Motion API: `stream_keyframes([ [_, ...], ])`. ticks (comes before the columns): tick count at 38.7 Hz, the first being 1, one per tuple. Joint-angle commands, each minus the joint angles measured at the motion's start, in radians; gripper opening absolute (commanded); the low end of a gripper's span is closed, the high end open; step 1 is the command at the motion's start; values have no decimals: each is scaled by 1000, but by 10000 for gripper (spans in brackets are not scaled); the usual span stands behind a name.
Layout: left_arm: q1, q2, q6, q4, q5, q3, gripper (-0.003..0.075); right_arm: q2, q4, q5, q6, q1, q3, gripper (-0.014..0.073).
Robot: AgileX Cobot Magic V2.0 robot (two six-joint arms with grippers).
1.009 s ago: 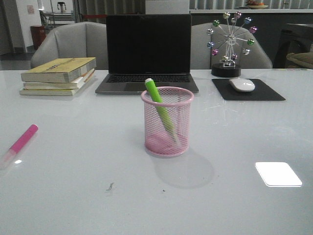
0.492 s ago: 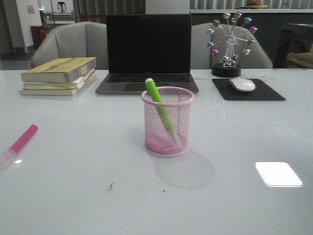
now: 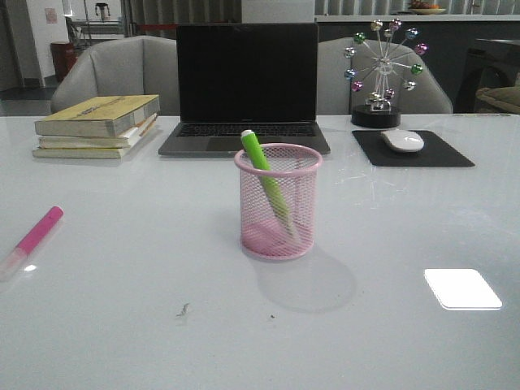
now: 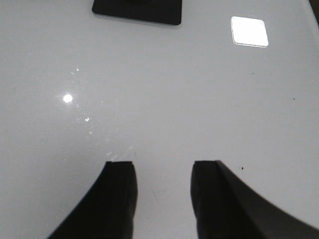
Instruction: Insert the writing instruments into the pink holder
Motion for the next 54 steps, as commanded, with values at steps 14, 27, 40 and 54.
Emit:
stream_keyframes([
  [14,-105,281,51,-24,102,-273,404,-14,-14,-62,-8,-5,-27,393],
  [27,-119,407,51,-19,110,-300,404,-14,-14,-62,-8,-5,-27,393],
  [40,-119,476,51,-19,106,-300,404,-14,-14,-62,-8,-5,-27,393],
  [54,-119,522,51,-19,76,-300,404,-14,-14,-61,-8,-5,-27,393],
])
